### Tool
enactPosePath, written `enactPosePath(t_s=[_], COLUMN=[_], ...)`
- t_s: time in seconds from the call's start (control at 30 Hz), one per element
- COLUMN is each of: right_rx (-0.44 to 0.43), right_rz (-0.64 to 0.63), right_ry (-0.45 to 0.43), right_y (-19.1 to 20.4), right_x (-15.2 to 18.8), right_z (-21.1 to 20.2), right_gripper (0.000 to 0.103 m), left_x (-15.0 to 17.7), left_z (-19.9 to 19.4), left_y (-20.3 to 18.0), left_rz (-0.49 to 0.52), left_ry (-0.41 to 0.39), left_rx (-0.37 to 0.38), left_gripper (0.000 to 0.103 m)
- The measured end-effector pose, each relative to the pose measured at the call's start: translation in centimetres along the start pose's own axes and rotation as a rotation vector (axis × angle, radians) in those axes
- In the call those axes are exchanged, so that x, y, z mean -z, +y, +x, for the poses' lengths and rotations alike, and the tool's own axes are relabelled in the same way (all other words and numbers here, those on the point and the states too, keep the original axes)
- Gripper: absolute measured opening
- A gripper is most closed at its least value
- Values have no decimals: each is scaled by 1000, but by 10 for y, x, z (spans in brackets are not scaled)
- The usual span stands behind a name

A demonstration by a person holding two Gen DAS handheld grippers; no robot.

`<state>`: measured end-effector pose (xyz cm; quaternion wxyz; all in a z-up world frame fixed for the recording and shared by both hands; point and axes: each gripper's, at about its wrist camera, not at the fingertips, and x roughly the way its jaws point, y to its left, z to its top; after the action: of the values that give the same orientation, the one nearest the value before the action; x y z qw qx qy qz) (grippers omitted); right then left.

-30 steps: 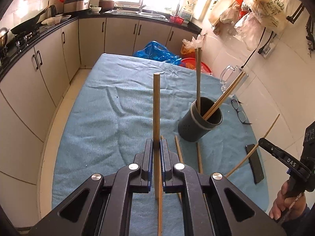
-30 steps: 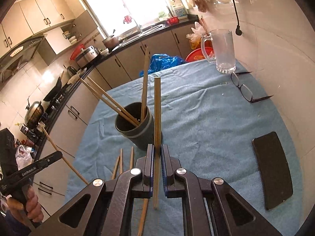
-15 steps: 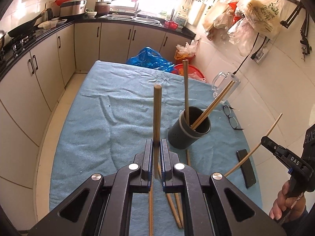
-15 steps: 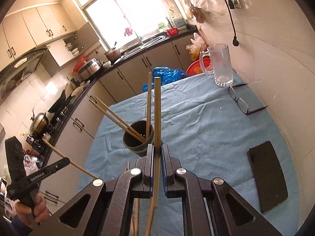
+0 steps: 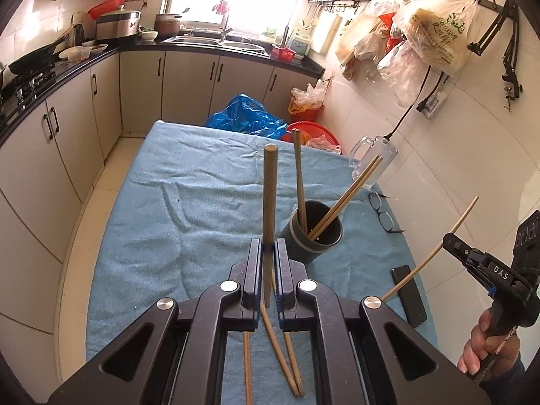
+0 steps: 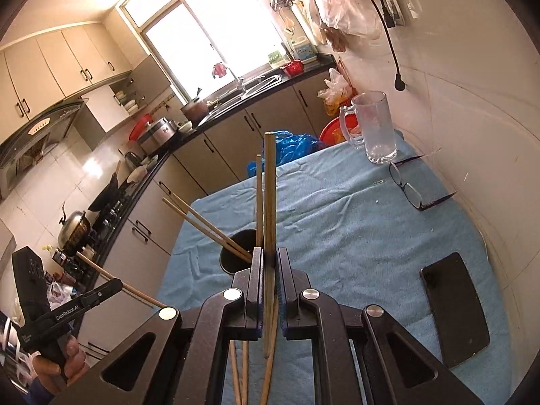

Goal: Organize utensils
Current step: 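Lift the left gripper's chopstick over the black cup while the right gripper carries its chopstick there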

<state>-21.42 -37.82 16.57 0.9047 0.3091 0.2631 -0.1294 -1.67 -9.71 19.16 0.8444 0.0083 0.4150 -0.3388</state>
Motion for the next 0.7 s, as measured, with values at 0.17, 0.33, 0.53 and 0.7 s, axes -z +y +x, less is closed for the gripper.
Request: enactPosePath(t_s=[0.17,0.33,0.53,0.7], right_rx=[-6,-15,-20,-24], right_rz=[7,13,14,17], right_ry=[-13,-20,-26,-26], right_y=[0,1,2,3], right_x=[-5,-9,-13,-17], right_z=[-5,-7,-9,-9], right_gripper=[7,7,7,7], left_x=[-4,-10,-16,-22], left_z=[-4,-8,-12,-13], left_y=[-3,-6,-11,-15], left_rz=[8,18,27,33], left_ry=[-9,-18,-29,-36], left_rx=[8,14,21,27], left_gripper=[6,6,6,6])
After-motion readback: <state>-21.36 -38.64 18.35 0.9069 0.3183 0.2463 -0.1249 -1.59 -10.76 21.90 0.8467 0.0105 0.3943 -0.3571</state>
